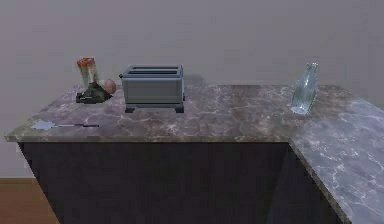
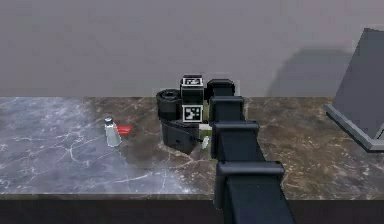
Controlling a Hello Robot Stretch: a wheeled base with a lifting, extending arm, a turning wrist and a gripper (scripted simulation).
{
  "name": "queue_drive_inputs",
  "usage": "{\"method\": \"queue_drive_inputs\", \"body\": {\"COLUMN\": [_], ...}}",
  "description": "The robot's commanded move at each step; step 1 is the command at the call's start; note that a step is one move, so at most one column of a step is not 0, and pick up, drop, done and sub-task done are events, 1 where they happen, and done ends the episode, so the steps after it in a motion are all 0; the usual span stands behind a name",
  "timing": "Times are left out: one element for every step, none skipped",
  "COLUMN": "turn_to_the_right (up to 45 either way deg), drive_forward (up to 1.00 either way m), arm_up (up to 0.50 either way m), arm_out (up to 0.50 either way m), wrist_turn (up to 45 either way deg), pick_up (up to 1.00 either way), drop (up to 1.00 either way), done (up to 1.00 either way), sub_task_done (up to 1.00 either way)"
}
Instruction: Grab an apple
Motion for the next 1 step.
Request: {"method": "queue_drive_inputs", "body": {"turn_to_the_right": [0.0], "drive_forward": [0.00], "arm_up": [0.00], "arm_out": [0.00], "wrist_turn": [0.0], "pick_up": [0.00], "drop": [0.00], "done": [1.00], "sub_task_done": [0.00]}}
